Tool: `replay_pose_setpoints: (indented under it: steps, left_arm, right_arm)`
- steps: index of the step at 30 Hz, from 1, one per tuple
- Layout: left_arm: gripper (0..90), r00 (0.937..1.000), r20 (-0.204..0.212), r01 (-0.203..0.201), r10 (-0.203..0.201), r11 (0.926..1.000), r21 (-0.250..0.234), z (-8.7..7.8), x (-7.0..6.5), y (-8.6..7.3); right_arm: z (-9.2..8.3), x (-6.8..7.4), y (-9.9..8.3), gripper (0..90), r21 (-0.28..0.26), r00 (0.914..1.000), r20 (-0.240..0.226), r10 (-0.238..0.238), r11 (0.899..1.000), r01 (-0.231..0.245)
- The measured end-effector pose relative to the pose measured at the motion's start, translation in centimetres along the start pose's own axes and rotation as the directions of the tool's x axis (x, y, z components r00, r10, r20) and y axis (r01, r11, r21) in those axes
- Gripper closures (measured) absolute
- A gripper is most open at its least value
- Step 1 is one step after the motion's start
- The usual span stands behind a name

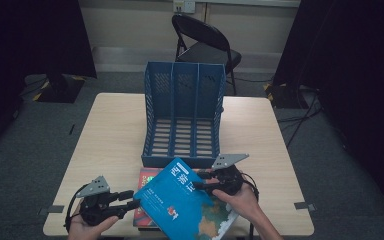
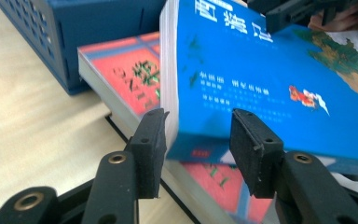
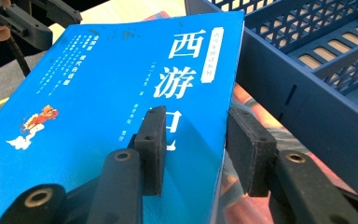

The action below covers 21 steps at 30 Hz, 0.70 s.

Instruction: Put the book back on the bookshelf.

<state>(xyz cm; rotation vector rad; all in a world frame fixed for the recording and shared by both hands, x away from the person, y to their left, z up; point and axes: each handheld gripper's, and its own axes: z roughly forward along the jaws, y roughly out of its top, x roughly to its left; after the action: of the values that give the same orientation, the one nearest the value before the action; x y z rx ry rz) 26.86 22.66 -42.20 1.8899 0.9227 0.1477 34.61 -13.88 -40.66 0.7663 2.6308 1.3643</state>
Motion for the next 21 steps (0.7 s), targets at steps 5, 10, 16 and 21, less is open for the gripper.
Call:
replay_pose_setpoints:
  steps: [5,10,16,21]
  left_arm:
    - [48.8,0.9976,-0.045,-0.052,0.054,0.9980,0.036,1.7,-1.3,1.3]
    - [49.7,0.9998,0.017,0.013,-0.014,0.9995,0.028,0.9,-0.2,0.5]
    - [52.4,0.9994,0.013,0.031,-0.032,0.9977,0.059,-0.4,0.1,-1.2]
    - [51.3,0.9999,-0.013,-0.004,0.005,0.9947,0.102,0.5,-0.3,-1.7]
  right_arm:
    - [-0.1,0.3,-0.1,58.6,-0.003,0.9998,0.012,0.015,1.000,-0.015]
    - [0.0,0.1,0.1,58.4,0.013,0.9999,0.005,0.012,1.000,-0.012]
    - [-0.1,0.0,0.0,58.3,0.007,0.9999,-0.006,0.010,1.000,-0.010]
    - [-0.1,0.1,0.0,56.8,0.005,1.0000,0.005,0.003,1.000,-0.003]
